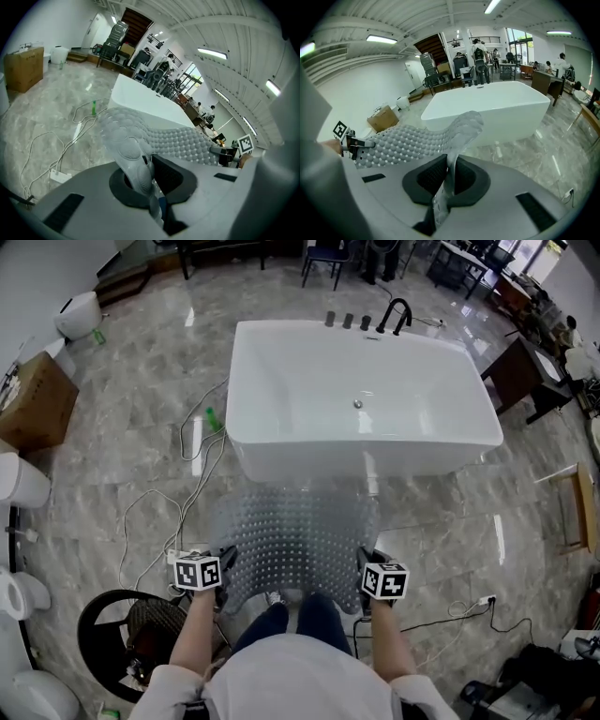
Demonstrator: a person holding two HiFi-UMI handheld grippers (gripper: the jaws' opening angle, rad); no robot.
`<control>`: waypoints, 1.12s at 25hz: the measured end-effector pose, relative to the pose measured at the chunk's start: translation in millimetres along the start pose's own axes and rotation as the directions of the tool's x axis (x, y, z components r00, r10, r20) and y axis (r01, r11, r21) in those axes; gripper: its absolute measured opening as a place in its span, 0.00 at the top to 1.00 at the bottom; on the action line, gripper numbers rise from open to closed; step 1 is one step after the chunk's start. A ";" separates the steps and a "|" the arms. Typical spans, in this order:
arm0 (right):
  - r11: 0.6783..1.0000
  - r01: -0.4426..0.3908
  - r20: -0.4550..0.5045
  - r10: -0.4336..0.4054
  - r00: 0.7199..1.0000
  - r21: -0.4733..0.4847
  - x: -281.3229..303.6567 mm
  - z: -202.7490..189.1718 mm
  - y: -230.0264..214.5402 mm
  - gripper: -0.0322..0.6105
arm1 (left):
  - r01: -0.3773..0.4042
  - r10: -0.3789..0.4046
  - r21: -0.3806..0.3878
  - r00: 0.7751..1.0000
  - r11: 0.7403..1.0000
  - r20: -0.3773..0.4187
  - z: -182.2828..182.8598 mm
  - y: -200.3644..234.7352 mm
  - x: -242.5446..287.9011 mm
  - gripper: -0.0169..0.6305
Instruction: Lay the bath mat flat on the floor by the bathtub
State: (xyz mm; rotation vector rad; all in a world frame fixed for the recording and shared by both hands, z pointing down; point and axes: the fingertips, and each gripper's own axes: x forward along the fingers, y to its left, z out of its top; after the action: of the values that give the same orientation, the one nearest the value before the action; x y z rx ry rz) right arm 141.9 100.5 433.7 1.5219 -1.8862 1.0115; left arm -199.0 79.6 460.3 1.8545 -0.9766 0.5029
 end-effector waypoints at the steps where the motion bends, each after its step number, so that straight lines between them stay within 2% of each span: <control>1: 1.000 0.003 -0.002 -0.003 1.000 0.004 4.4 1.8 -2.0 0.89 | -0.005 0.005 -0.002 1.000 1.000 0.000 2.9 2.1 4.3 0.91; 11: 1.000 0.007 -0.048 -0.007 0.999 0.009 48.5 1.8 -22.1 0.89 | -0.068 0.067 -0.031 0.997 0.997 -0.026 3.5 20.3 43.6 0.91; 16: 1.000 0.020 -0.072 -0.021 0.997 -0.015 76.0 -1.2 -41.7 0.89 | -0.121 0.121 -0.004 0.993 0.993 -0.018 -0.1 29.9 72.9 0.91; 21: 0.998 0.036 -0.089 -0.041 0.995 -0.055 113.1 -2.9 -60.5 0.89 | -0.178 0.178 0.028 0.984 0.984 -0.019 -3.9 51.2 103.0 0.91; 28: 0.995 0.050 -0.120 -0.060 0.991 -0.086 174.0 -15.9 -82.3 0.89 | -0.228 0.228 -0.005 0.973 0.974 -0.028 -21.3 89.6 152.2 0.91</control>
State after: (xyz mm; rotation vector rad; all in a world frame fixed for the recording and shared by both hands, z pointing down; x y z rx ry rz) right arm 178.5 3.0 596.4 1.4231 -1.7699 0.9671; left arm -178.4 15.0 624.7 1.7330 -1.1789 0.6591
